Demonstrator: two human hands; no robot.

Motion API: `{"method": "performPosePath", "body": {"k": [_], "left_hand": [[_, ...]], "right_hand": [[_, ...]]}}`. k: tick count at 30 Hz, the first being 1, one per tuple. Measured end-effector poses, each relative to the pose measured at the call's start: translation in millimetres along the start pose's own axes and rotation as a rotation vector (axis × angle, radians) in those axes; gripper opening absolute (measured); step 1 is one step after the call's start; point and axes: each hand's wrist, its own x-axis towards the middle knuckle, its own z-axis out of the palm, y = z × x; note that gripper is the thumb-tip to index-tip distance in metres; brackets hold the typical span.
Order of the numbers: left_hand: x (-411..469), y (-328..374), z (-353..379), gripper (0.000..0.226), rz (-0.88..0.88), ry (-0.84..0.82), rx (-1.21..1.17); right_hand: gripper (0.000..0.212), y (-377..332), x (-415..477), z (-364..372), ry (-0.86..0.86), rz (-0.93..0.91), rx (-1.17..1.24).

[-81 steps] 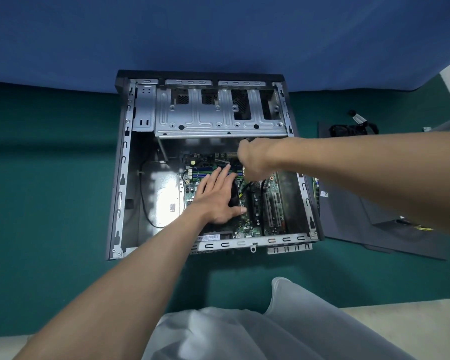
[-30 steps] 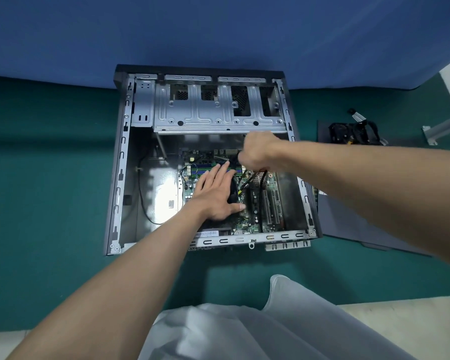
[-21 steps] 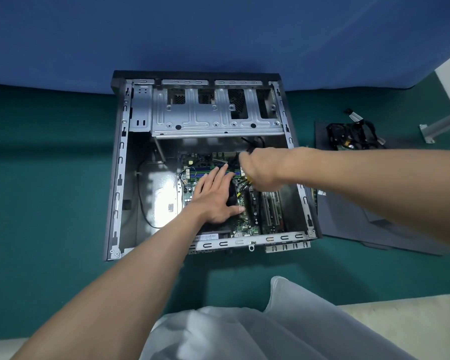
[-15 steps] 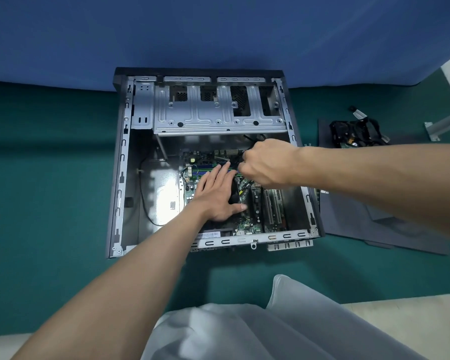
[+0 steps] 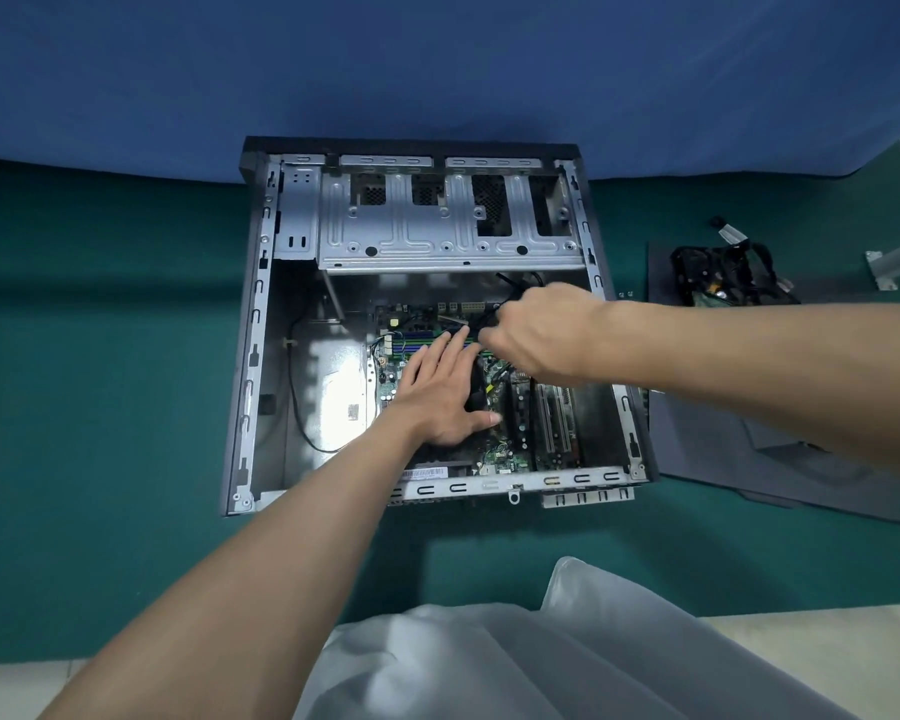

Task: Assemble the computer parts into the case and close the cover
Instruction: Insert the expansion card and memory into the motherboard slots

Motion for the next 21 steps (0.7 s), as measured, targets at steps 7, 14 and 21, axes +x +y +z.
{"method": "performPosePath", "body": {"k": [7,14,21], "left_hand": [[-0.4,-0.8,-0.4,0.095,0.003,-0.003,-0.001],[0.1,-0.2,0.1,0.093,0.008,-0.003,-0.007],[-0.4,0.1,-0.6,0.099,-0.005,-0.004,0.010]], "right_hand": [[0.033,5.7,14.8,7.2,0.030,0.171,0.310],[0.025,17.4,19.4,8.5,-0.248,0.504,1.026],[0.020,3.0,3.9,1.8,0.095,-0.143,-0.162]]}}
